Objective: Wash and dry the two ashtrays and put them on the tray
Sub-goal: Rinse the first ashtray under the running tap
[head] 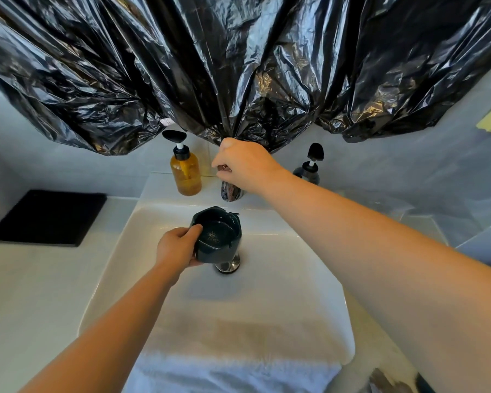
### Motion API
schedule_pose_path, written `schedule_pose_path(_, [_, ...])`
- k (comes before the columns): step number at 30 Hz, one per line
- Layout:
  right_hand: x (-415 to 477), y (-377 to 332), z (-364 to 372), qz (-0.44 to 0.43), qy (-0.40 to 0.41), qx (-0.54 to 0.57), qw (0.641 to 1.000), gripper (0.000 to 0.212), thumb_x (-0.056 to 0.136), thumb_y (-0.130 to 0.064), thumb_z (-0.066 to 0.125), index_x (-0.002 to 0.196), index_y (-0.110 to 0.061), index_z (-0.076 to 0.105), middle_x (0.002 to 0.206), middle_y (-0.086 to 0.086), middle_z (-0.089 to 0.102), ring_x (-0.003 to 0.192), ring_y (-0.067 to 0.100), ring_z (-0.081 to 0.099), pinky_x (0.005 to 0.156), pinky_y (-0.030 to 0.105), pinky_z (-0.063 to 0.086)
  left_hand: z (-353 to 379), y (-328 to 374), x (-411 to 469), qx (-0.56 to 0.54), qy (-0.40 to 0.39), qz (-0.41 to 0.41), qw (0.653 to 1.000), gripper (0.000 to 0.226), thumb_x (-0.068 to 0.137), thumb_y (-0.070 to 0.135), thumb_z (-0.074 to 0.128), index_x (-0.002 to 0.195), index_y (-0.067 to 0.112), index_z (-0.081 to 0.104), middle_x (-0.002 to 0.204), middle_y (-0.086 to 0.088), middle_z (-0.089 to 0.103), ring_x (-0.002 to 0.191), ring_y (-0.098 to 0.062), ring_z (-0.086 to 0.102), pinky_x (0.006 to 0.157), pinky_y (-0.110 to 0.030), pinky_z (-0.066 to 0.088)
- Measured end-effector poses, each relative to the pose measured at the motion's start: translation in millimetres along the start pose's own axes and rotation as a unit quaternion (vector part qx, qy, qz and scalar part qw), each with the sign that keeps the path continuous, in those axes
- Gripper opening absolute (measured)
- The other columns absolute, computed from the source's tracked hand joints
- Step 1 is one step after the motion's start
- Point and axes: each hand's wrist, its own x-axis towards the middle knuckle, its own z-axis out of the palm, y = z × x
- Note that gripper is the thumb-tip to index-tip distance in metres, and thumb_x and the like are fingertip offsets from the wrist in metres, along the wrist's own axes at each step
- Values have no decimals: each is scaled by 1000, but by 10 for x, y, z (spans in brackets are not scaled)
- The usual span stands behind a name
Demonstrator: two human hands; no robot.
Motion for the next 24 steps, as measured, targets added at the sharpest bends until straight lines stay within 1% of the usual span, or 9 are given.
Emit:
schedule_pose_path(2, [37, 18, -14, -6, 12, -11, 1000, 17, 90, -15, 50, 80, -9, 63, 95, 9, 53, 74, 30, 58, 66, 40, 51, 2, -2, 12, 1, 2, -2, 1000, 17, 94, 29, 57, 85, 17, 64, 90, -8, 68, 83, -28, 68, 55, -34, 59])
schedule_pose_path(4, [68, 65, -54, -2, 40, 11, 999, 23, 85, -9, 48, 63, -13, 45, 75, 7, 44, 62, 26, 46, 56, 36, 41, 3, -14, 23, -1, 0, -8, 1000, 16, 94, 29, 56, 88, 16, 64, 91, -8, 68, 82, -27, 69, 53, -32, 59])
schedule_pose_path(7, [116, 132, -143, 1, 83, 68, 994, 28, 82, -5, 47, 60, -15, 33, 59, 6, 31, 57, 19, 28, 54, 32, 26, 15, -21, 38, -13, -1, -20, 1000, 18, 94, 29, 56, 95, 14, 64, 91, -8, 69, 79, -25, 70, 52, -31, 59])
schedule_pose_path(9, [134, 154, -141, 16, 83, 89, 992, 27, 83, -5, 48, 60, -14, 36, 60, 9, 33, 57, 20, 27, 55, 30, 26, 21, -15, 48, -18, 1, -24, 1000, 19, 94, 30, 56, 97, 13, 65, 92, -9, 70, 78, -27, 71, 56, -33, 60])
schedule_pose_path(11, [121, 147, -89, 43, 73, 99, 991, 23, 84, -6, 49, 61, -7, 54, 63, 17, 51, 58, 32, 41, 54, 34, 39, 27, -12, 50, -23, -3, -25, 999, 19, 94, 30, 57, 95, 13, 65, 93, -10, 70, 79, -29, 71, 61, -37, 61])
schedule_pose_path(13, [112, 160, -35, 52, 80, 108, 990, 21, 85, -7, 51, 86, 3, 69, 89, 24, 67, 83, 40, 60, 71, 47, 52, 45, -9, 49, -28, -9, -23, 999, 19, 94, 29, 57, 94, 12, 66, 91, -10, 70, 79, -29, 72, 63, -39, 61])
schedule_pose_path(14, [110, 166, -20, 55, 84, 112, 989, 22, 86, -7, 51, 92, 4, 68, 95, 24, 67, 89, 38, 61, 76, 50, 52, 57, -9, 45, -25, -11, -21, 999, 20, 94, 29, 57, 94, 12, 66, 91, -9, 70, 79, -29, 71, 63, -39, 61])
schedule_pose_path(21, [110, 164, 39, 66, 105, 126, 984, 24, 87, -7, 51, 99, 7, 67, 102, 27, 65, 98, 40, 61, 79, 56, 50, 128, -65, 29, -15, -27, -9, 999, 18, 95, 29, 56, 99, 14, 65, 95, -8, 67, 85, -30, 69, 64, -40, 61])
schedule_pose_path(24, [74, 167, 32, 71, 105, 161, 979, 26, 93, -11, 51, 104, 7, 67, 105, 27, 66, 98, 40, 61, 83, 53, 50, 180, -75, 7, -26, -45, -9, 999, 14, 96, 28, 55, 94, 17, 64, 97, -10, 67, 87, -30, 69, 62, -37, 61])
